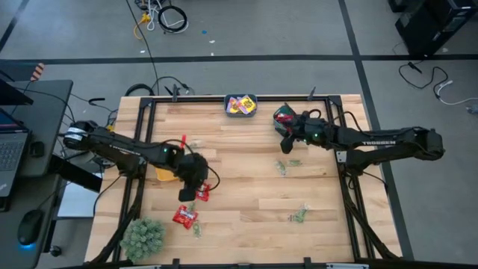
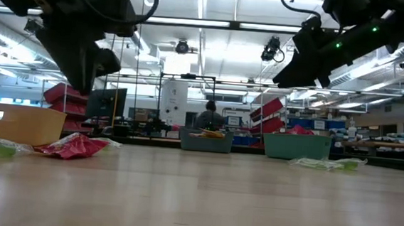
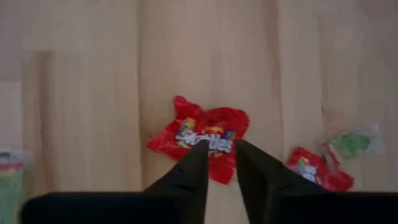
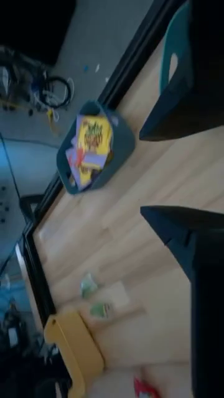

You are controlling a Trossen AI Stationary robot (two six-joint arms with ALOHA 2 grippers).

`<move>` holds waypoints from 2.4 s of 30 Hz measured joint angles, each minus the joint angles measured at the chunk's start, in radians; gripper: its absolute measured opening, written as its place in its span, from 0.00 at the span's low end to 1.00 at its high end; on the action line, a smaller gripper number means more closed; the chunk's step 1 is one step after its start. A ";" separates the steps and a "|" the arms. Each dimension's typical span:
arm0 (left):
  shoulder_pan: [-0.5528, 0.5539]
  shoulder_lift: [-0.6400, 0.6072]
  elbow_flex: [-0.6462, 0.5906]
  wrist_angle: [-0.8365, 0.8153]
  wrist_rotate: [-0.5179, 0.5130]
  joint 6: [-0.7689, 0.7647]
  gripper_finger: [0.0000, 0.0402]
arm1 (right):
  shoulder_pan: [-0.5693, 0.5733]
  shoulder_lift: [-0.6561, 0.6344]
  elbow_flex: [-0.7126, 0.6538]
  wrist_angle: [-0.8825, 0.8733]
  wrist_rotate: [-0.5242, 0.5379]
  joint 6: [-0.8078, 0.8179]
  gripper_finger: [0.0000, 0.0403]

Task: Sort candy
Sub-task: Put the red candy into the green bin

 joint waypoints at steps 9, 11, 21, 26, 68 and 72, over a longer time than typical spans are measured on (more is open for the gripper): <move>-0.028 0.000 -0.062 0.064 -0.093 -0.119 0.45 | 0.049 0.010 0.000 0.002 0.003 0.003 0.51; -0.028 0.000 -0.099 0.119 -0.072 -0.122 0.47 | 0.051 0.010 0.000 0.002 0.003 0.003 0.51; -0.029 0.000 -0.230 0.320 -0.033 -0.168 0.47 | 0.051 0.010 0.000 0.003 0.003 0.001 0.50; -0.029 0.000 -0.271 0.401 -0.039 -0.168 0.47 | 0.051 0.010 0.000 0.002 0.003 0.000 0.50; 0.216 0.082 -0.193 1.134 -0.368 0.116 0.00 | 0.399 0.362 0.165 0.334 0.149 -0.074 0.43; 0.213 0.132 -0.193 1.214 -0.418 0.161 0.00 | 0.393 0.429 0.245 0.318 0.199 -0.094 0.43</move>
